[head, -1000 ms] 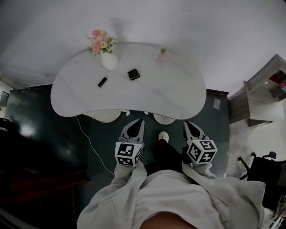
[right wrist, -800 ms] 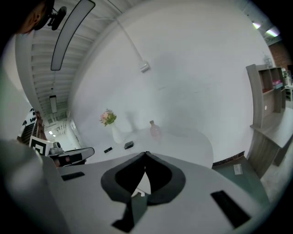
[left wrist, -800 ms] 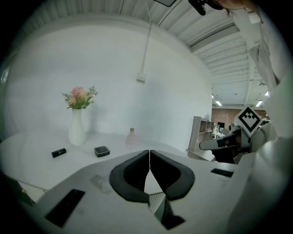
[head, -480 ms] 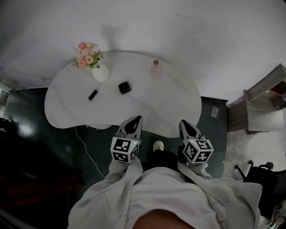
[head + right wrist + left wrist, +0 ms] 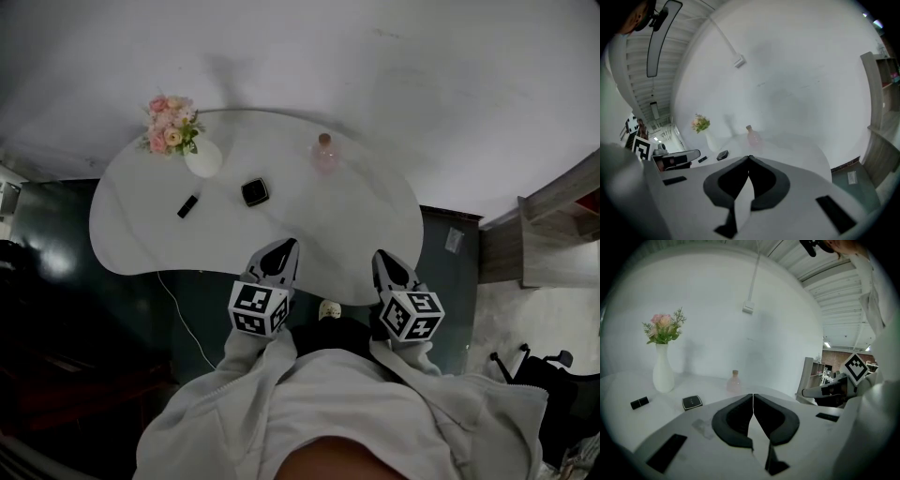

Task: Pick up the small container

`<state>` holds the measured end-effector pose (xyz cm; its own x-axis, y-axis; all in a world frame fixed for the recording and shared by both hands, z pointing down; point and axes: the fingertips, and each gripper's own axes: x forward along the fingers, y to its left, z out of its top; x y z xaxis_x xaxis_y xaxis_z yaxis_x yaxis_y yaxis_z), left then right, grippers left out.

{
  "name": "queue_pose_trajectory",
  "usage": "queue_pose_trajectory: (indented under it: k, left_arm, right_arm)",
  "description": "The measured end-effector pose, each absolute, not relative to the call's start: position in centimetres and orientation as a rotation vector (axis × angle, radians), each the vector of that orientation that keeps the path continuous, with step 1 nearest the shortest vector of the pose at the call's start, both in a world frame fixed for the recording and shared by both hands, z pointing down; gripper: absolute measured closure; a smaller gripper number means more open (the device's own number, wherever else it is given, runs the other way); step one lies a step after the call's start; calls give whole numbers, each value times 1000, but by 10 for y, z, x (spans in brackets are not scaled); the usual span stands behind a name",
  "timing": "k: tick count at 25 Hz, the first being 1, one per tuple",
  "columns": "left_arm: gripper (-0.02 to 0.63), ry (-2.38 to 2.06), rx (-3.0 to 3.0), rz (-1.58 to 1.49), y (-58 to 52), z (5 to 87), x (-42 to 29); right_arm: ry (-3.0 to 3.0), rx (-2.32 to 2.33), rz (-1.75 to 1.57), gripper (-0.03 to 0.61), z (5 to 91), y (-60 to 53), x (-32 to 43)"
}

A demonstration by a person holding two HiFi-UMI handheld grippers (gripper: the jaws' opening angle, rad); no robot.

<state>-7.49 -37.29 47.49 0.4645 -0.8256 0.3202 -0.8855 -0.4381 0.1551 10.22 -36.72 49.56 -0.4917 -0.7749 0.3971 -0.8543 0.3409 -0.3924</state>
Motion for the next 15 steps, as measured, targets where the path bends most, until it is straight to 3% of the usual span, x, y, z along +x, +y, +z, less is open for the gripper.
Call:
queue_pose_trajectory:
  k: [15]
  left_arm:
    - [597,-1478,2418,292,-413,481,-71]
  right_arm:
    - [-2428,1491,773,529,499,-376,105]
